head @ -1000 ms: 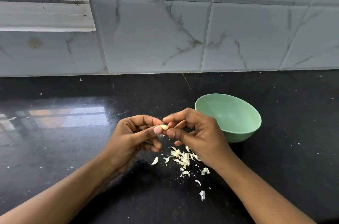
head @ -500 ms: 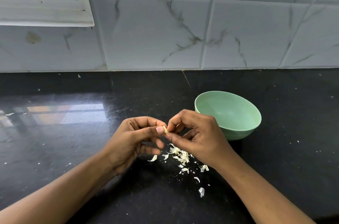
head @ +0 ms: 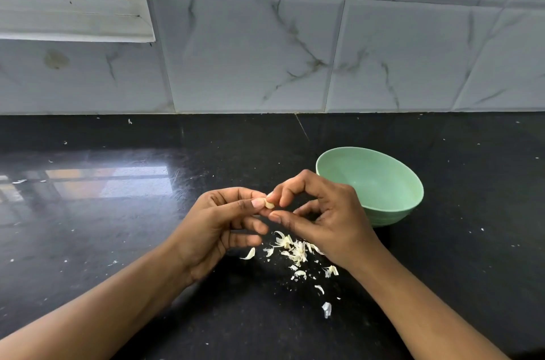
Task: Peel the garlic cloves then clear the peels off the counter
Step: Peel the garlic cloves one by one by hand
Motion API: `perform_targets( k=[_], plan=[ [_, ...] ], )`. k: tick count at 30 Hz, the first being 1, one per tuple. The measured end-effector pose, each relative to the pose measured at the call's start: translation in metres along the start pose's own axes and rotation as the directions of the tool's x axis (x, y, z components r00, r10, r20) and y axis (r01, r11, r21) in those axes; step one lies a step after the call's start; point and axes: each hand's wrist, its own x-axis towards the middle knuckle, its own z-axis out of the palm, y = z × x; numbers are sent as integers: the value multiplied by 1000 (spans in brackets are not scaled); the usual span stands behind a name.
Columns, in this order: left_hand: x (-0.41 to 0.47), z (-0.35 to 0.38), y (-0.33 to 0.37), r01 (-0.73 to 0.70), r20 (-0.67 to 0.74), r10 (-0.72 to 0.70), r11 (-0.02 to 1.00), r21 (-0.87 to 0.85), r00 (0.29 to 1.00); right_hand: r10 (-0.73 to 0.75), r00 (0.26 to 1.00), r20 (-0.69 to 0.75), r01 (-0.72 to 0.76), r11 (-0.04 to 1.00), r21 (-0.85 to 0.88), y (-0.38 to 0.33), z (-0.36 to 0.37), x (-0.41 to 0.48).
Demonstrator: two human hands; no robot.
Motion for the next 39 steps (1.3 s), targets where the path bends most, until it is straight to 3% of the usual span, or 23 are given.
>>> perform_targets(
  k=[4,11,20,26,32,39],
  plan=[
    [0,0,-2,36,7,-35,999,-36,999,-16,999,-29,16,1000,5,0,2,0],
    [2,-5,-3,78,53,-75,996,-42,996,-8,998,64,8,1000,0,1,0,-1],
    [2,-3,-4,18,28,-16,997,-70,999,-56,998,-20,54,993,-107,2,1,-2],
    [1,-1,-5,-31,-7,30,998,-56,1000,117,993,28,-114,990,-86,8,1,0],
    [2,-1,-6,-118,-46,122,990,76,991,275,961,21,-275,954,118,4,4,1],
    [0,2,-7,-177,-76,190,973,152,979,441,890,117,-448,795,409,5,4,2]
  ],
)
